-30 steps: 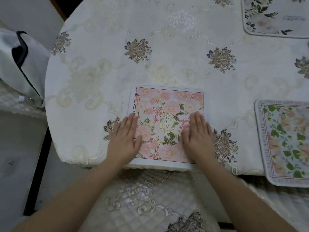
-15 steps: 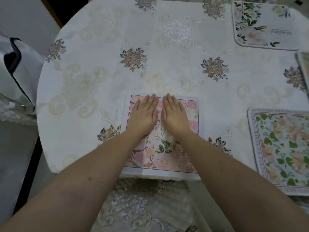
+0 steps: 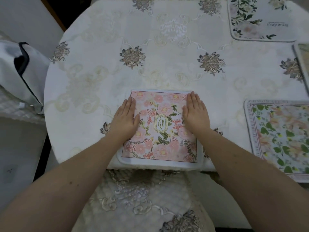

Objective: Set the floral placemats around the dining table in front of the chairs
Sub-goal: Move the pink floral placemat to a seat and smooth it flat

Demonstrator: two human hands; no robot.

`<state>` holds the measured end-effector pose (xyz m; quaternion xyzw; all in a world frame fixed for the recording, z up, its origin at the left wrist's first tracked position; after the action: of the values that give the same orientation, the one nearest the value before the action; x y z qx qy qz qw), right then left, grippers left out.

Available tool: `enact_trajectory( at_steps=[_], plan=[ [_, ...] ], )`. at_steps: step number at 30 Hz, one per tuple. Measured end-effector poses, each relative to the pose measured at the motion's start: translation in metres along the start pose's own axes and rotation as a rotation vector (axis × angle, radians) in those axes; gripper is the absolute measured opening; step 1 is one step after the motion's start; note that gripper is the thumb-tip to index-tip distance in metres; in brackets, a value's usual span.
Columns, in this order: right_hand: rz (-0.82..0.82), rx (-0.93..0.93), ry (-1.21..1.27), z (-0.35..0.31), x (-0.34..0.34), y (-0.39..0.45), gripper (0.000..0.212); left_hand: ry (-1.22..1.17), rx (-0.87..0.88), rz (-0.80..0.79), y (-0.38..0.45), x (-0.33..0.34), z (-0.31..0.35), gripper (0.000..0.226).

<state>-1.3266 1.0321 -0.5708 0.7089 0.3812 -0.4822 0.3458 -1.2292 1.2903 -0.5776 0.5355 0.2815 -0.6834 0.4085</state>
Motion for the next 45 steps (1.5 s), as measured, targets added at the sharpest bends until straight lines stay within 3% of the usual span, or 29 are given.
enact_trajectory(
  at_steps=[7, 14, 24, 30, 45],
  plan=[
    [-0.009, -0.089, 0.059, 0.001, -0.008, -0.023, 0.053, -0.05, 0.081, -0.033, -0.03, -0.002, 0.007, 0.063],
    [-0.049, -0.097, 0.157, 0.001, -0.005, -0.023, 0.052, -0.179, -0.002, -0.002, -0.05, -0.007, 0.012, 0.062],
    [-0.093, -0.176, 0.043, -0.01, -0.008, -0.076, 0.058, 0.101, 0.11, -0.096, -0.077, -0.001, 0.039, 0.068],
    [-0.043, -0.034, 0.03, 0.005, -0.015, -0.128, 0.063, 0.107, -0.187, -0.06, -0.119, 0.004, 0.02, 0.074],
    [-0.022, -0.02, 0.144, -0.007, -0.023, -0.162, 0.063, 0.009, -0.118, -0.022, -0.125, 0.001, 0.019, 0.073]
  ],
)
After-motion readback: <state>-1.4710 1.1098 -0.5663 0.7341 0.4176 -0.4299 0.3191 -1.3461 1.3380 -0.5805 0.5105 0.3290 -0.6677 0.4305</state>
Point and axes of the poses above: each hand's wrist, its own y-axis towards the middle knuckle, its own x-axis out of the palm, z = x × y, the point moved 9 cm from there along y, towards the middle knuckle, and after that the axes turned 14 degrees about z, right-handed, at the moved point
